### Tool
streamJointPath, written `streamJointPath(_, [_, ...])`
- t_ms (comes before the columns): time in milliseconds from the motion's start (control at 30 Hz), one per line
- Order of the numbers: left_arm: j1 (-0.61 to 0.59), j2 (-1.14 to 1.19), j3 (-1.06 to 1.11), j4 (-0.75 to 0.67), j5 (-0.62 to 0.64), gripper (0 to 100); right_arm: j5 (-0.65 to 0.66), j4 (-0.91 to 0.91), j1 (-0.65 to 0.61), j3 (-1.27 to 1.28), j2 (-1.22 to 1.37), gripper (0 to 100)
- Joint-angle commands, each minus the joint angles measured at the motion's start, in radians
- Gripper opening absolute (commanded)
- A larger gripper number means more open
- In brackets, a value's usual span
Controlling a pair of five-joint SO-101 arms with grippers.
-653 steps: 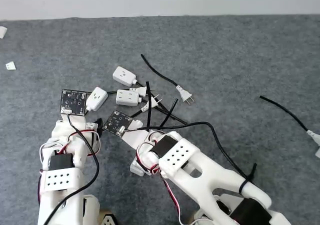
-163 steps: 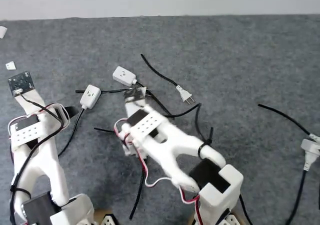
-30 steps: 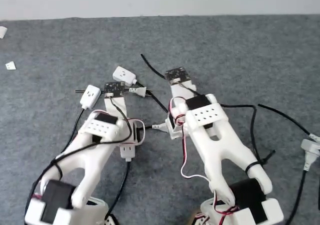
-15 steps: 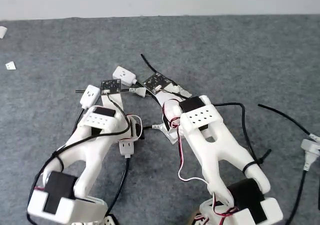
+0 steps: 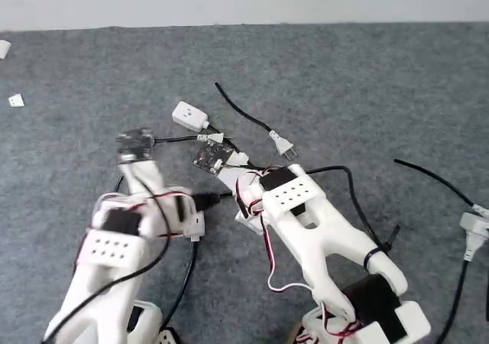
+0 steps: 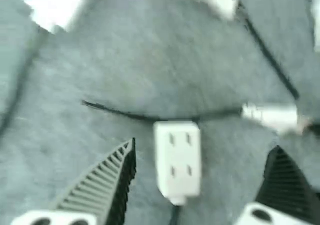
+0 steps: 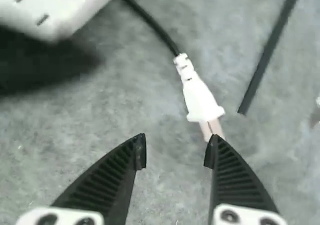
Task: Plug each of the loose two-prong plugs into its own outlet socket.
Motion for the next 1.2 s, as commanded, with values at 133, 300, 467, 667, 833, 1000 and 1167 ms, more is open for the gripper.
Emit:
streamJointPath(133, [-0.193, -0.058, -0.005, 0.012, -0.011, 38, 0.124, -0.137, -0.035, -0.018, 0.018, 18.8])
streamJointPath(300, [-0.247, -0.061, -0.001, -0.003, -0.064, 38, 0.147, -0.145, -0.007, -0.127, 0.185, 18.7])
streamJointPath(467, [-0.245, -0.064, 0.041, -0.071, -0.064, 38, 0.187, -0.108, 0.044, -0.281, 0.303, 18.7])
streamJointPath(667, [-0.245, -0.063, 0.045, -0.080, -0.066, 38, 0.227, -0.004, 0.045, -0.393, 0.394, 18.7])
streamJointPath(833, [-0.244, -0.061, 0.045, -0.081, -0.066, 38, 0.229, -0.005, 0.039, -0.410, 0.401, 18.7])
streamJointPath(1000, [-0.244, -0.061, 0.045, -0.081, -0.066, 38, 0.230, -0.001, 0.012, -0.431, 0.401, 18.7])
streamJointPath(1167, [-0.244, -0.061, 0.047, -0.081, -0.066, 38, 0.242, 0.004, -0.004, -0.440, 0.398, 18.7])
